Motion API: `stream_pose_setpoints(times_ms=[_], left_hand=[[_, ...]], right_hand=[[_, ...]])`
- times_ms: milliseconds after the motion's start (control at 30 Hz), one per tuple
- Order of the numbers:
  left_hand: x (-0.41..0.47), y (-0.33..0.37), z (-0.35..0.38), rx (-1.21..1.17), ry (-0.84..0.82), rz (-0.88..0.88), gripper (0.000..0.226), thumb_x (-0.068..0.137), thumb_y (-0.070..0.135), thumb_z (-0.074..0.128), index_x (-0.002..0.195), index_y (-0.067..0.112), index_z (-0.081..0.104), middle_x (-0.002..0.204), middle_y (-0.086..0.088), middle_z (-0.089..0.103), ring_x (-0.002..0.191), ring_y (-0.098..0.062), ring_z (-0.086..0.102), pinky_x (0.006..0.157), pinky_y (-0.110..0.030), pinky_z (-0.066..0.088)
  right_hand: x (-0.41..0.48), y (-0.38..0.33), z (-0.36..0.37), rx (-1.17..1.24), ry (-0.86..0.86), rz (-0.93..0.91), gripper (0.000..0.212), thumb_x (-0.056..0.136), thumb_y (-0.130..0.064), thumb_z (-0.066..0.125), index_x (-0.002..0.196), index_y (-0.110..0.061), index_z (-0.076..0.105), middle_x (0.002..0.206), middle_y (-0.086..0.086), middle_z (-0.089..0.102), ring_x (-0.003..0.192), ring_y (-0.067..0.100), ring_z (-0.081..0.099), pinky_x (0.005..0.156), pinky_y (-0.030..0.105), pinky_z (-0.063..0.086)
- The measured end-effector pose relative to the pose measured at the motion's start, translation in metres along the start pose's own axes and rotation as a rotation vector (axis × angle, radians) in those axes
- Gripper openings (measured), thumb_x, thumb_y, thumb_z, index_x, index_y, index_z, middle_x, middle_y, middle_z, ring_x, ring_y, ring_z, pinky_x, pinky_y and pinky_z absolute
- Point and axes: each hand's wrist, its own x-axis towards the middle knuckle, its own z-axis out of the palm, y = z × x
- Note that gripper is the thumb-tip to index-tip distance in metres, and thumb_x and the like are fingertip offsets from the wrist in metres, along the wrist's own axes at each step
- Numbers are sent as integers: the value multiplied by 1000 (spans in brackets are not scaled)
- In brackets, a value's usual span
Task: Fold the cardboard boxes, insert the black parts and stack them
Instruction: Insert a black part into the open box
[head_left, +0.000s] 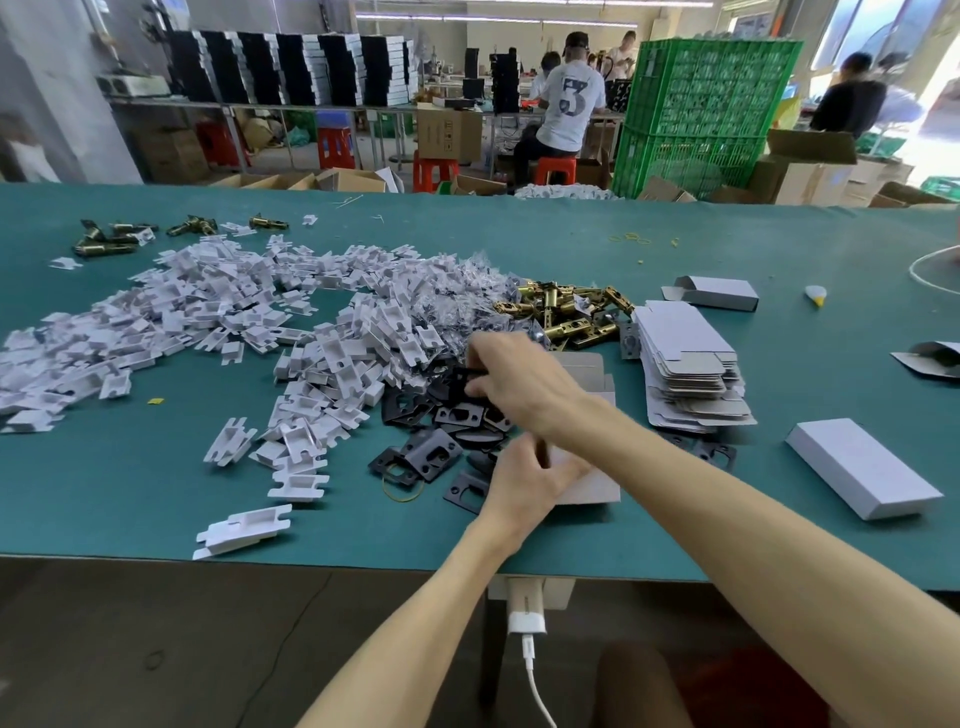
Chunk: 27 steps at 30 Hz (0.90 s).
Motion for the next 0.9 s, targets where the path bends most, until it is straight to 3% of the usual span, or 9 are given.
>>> stream_pose_setpoints(times_ms=[133,267,433,667,767,900], left_hand=[[2,-3,1,-107,26,-30,40,84,36,87,117,22,67,110,4,77,99,-11,74,83,-29,62],[2,-4,2,-136,23,-40,46,83,37,88,121,23,67,113,5,77,101,-12,74,88,-34,63],[1,-3,1,-146,14,-34,43,82,37,88,118,27,67,110,9,78,101,-10,74,85,-30,62],[1,-3,0,-166,1,-19,47,81,40,88,121,24,68,111,6,78,102,-13,75,82,-29,62],[1,-3,0,-162,1,-14,48,80,42,88,120,25,68,111,7,78,101,-12,74,85,-32,62],[1,-3,0,-175,-5,-11,50,77,46,88,119,27,68,110,7,78,101,-12,75,84,-31,62]], right_hand=[[-7,18,-46,179,120,26,16,91,-9,72,99,-16,60,90,1,69,78,9,66,66,18,49],[-15,52,-77,77,191,110,15,87,-10,76,98,-15,67,94,10,72,87,27,67,79,39,56],[-27,79,-75,-17,103,135,14,84,-12,80,95,-10,72,90,7,72,89,27,66,85,45,56],[-27,85,-61,-5,-52,63,14,85,-13,79,90,-19,68,74,-11,65,73,13,62,63,21,43],[-25,85,-66,24,-48,65,10,88,-8,76,93,-14,70,81,-3,73,80,16,68,71,28,53],[-29,80,-67,-15,-153,36,8,93,-7,70,97,-14,71,91,1,74,90,19,67,81,31,53]])
